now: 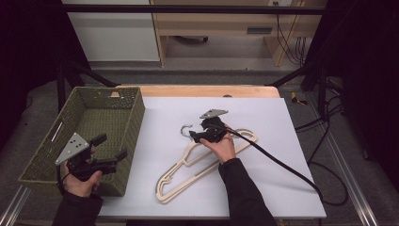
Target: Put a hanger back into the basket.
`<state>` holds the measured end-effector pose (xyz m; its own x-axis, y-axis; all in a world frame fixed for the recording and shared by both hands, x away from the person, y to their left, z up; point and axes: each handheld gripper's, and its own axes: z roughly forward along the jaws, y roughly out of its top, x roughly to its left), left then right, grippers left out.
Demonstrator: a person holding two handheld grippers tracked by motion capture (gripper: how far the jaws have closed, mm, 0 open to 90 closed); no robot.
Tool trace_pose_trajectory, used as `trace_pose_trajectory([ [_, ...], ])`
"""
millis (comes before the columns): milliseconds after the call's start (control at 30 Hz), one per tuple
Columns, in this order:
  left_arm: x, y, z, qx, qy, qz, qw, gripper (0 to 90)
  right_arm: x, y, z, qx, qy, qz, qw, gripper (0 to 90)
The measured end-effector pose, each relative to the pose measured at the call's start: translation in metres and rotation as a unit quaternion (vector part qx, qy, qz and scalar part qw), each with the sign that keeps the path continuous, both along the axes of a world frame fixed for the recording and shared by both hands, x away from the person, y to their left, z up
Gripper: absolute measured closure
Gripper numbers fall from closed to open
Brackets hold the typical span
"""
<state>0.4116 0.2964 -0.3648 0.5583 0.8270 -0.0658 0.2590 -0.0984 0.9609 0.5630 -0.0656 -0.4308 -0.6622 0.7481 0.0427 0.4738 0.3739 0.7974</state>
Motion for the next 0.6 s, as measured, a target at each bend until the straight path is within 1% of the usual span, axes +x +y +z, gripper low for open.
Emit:
trace_pose_trajectory([
  [33,0.0,0.0,0.0,0.0,0.0,0.0,1.0,4.8,0.0,0.0,0.0,0.0,0.0,0.0,1.0,32.2],
  [67,0.0,0.0,0.0,0.003,0.0,-0.002,1.0,4.8,0.001,0.002,-0.002,0.001,0.002,-0.002,1.0,34.7],
  [133,0.0,0.001,0.0,0.001,0.001,-0.001,1.0,4.9,0.005,0.006,-0.008,-0.01,0.008,0.004,0.9999,40.4],
  [167,0.0,0.001,0.0,0.001,0.001,-0.001,1.0,4.9,0.005,0.006,-0.008,-0.01,0.008,0.004,0.9999,40.4],
  [200,0.001,0.001,0.0,0.001,0.001,-0.002,1.0,4.9,0.005,0.008,-0.009,-0.009,0.012,0.005,0.9999,41.5],
  [233,0.001,0.001,0.0,0.001,0.001,-0.001,1.0,4.9,0.006,0.01,-0.01,-0.006,0.017,0.001,0.9998,42.6],
  [267,0.001,0.001,-0.001,0.001,0.002,-0.001,1.0,5.0,0.008,0.013,-0.013,-0.01,0.02,0.003,0.9997,45.5],
  [300,0.001,0.001,-0.001,0.001,0.002,-0.001,1.0,5.0,0.009,0.015,-0.014,-0.008,0.022,0.004,0.9997,47.6],
  [333,0.001,0.001,-0.001,0.002,0.002,-0.002,1.0,5.0,0.01,0.016,-0.016,-0.007,0.028,0.006,0.9996,49.5],
  [433,0.001,0.0,-0.001,0.003,0.001,-0.002,1.0,5.1,0.012,0.017,-0.018,-0.005,0.033,0.005,0.9994,51.5],
  [467,0.001,0.0,-0.001,0.002,0.002,-0.002,1.0,5.1,0.014,0.02,-0.022,-0.008,0.046,-0.003,0.9989,53.0],
  [500,0.001,0.0,-0.001,0.003,0.002,-0.003,1.0,5.1,0.015,0.021,-0.024,-0.014,0.05,-0.005,0.9987,54.7],
  [533,0.001,0.0,-0.001,0.003,0.002,-0.003,1.0,5.1,0.016,0.022,-0.026,-0.021,0.05,-0.007,0.9985,57.4],
  [567,0.001,0.0,-0.001,0.003,0.002,-0.004,1.0,5.1,0.016,0.022,-0.026,-0.021,0.05,-0.007,0.9985,57.4],
  [600,0.001,0.0,0.0,0.004,0.001,-0.004,1.0,5.1,0.018,0.023,-0.029,-0.032,0.048,-0.004,0.9983,61.3],
])
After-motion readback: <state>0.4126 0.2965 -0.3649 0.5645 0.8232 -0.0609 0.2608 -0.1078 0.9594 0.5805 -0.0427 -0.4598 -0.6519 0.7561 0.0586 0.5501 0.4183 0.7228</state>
